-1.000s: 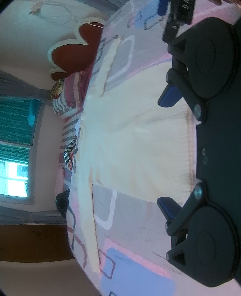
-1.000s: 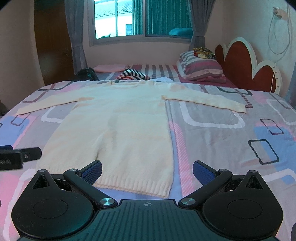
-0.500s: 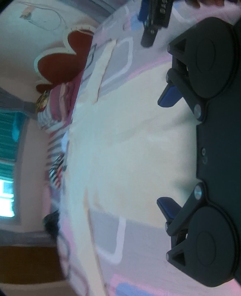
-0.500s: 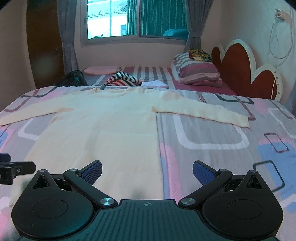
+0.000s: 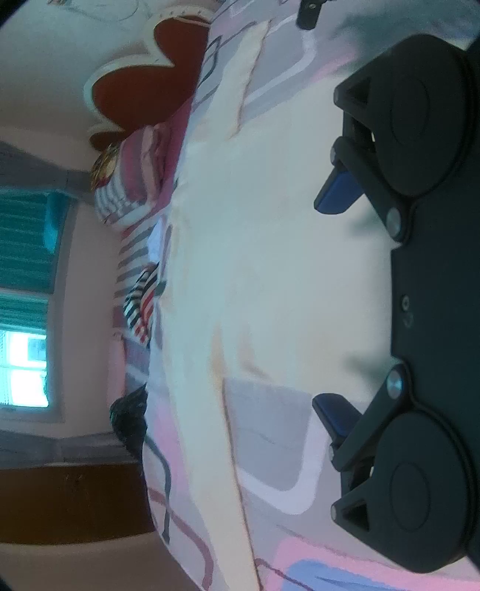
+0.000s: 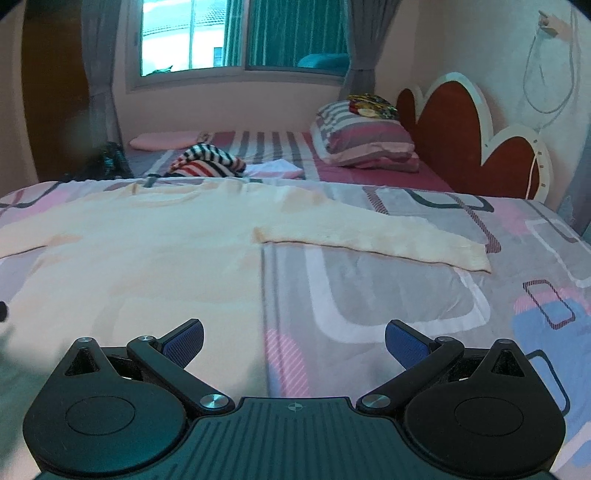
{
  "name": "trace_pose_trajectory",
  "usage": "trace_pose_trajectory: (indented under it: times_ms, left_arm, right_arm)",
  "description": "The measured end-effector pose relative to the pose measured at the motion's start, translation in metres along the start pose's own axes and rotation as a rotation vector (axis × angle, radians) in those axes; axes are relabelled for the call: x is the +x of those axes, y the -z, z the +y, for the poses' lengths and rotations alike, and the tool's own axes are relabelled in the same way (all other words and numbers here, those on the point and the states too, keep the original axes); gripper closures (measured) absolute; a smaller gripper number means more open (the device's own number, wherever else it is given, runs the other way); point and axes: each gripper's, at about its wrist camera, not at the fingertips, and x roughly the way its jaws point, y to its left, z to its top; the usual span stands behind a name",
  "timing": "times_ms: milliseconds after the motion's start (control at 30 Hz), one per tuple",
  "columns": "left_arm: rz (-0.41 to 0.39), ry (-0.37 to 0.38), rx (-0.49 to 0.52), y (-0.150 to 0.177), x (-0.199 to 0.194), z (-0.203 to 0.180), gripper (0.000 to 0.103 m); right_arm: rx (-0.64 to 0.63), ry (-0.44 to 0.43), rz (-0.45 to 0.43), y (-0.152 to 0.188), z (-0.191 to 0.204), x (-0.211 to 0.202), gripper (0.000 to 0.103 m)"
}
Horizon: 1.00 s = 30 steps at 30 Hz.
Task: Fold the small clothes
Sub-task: 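Move the right tool toward the sweater sleeve cuff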
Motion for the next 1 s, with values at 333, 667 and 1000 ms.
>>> trace_pose_trajectory:
  times_ms: [333,667,1000]
  left_arm:
    - [0.023,-0.072,0.066,-0.011,0.041,0.007,0.000]
    - [0.040,-0.144,0.073,-0.028,0.082,0.016,0.001]
    - [-0.019,-0.234,0.086,-0.050,0.117,0.031,0.017]
  right_arm:
    - [0.004,0.056,0.026,-0.007,-0.020,0.054,0.000]
    - [0.059,0.122,0.014,-0.020,-0.076,0.108,0.000]
    - [0.270,0.230,-0.047,-0.034,-0.166,0.156,0.000]
